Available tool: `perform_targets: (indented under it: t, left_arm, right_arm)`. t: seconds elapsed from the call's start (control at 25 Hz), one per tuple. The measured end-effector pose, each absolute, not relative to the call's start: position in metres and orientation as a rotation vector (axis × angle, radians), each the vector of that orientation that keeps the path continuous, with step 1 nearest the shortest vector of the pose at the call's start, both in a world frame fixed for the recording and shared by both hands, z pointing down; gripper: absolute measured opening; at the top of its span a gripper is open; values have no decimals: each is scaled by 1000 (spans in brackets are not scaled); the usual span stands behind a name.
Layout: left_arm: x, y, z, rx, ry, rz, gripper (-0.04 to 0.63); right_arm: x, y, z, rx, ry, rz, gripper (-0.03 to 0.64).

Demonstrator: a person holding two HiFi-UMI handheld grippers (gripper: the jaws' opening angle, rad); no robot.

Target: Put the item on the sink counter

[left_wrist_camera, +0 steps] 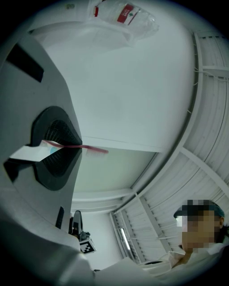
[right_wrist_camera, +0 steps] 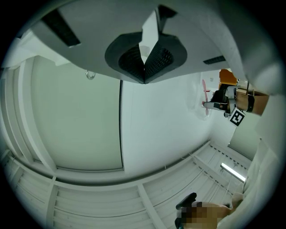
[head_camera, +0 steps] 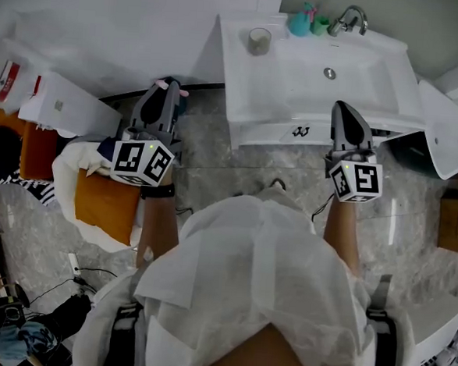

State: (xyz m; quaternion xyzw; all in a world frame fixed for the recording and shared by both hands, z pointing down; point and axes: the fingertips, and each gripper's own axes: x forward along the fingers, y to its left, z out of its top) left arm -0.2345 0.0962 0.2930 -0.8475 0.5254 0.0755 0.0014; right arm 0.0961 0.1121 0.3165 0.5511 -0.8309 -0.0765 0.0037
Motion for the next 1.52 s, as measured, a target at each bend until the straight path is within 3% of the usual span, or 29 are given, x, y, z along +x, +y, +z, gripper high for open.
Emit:
perform_targets:
  t: [0.92,1.52]
  left_arm:
    - [-104,32,267,-2591,1715,194,29]
    - [-59,13,280,-2580,1757,169,29]
  right_arm:
    - [222,20,305,1624,-2703,-202,9]
    - [263,-8,325,1555,-2738,-157,9]
